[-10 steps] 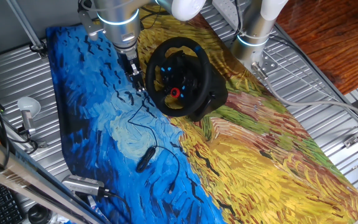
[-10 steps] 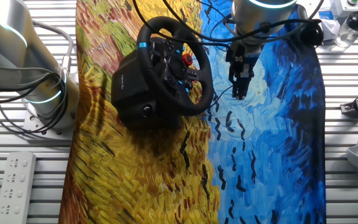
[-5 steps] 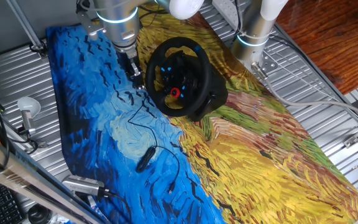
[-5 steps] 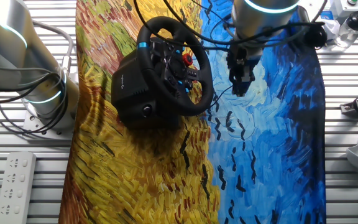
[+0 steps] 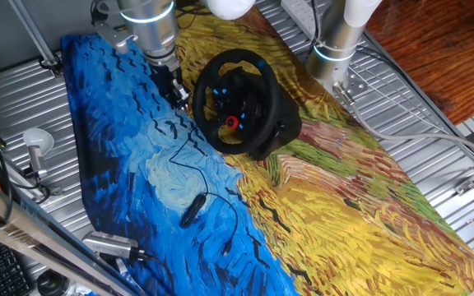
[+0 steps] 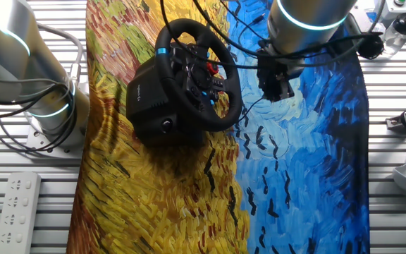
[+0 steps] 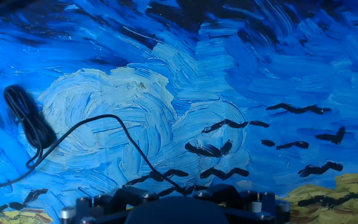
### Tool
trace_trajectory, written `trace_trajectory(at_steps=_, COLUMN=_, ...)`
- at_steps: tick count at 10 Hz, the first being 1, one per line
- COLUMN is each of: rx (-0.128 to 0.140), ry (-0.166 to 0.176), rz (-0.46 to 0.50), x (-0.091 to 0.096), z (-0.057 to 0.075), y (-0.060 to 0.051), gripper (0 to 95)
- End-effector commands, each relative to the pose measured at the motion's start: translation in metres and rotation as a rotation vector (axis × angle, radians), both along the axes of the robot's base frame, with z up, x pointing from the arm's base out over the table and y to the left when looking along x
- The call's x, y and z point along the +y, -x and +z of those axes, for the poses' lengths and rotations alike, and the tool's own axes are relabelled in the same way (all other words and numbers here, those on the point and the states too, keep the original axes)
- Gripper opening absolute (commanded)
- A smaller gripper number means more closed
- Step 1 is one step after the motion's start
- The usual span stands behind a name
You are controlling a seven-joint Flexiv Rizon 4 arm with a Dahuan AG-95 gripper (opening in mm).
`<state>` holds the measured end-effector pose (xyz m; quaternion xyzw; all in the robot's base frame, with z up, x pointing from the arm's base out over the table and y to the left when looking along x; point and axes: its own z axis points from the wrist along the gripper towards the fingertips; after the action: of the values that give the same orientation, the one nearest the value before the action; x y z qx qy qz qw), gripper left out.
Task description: Rotate the steering wheel 90 degrees clockwise
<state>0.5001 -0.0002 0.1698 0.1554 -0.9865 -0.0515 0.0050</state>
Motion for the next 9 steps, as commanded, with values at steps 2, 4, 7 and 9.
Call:
trace_trajectory(at_steps=2, rx=0.002, ry=0.02, rz=-0.012, x=0.0002, z=0.0002, y=0.0001, gripper=0.0)
trace_trajectory(at_steps=4, rx=-0.003, ry=0.129, rz=-0.019, x=0.0003, z=0.0002, y=0.0001, gripper=0.0)
trace_trajectory(at_steps=7, rx=-0.004, ry=0.217, rz=-0.011, x=0.0003, z=0.0001, y=0.0001, gripper=0.0)
trace_trajectory(at_steps=9, rx=0.011, ry=0.188, rz=0.019, x=0.0004, z=0.0004, y=0.0001, gripper=0.0)
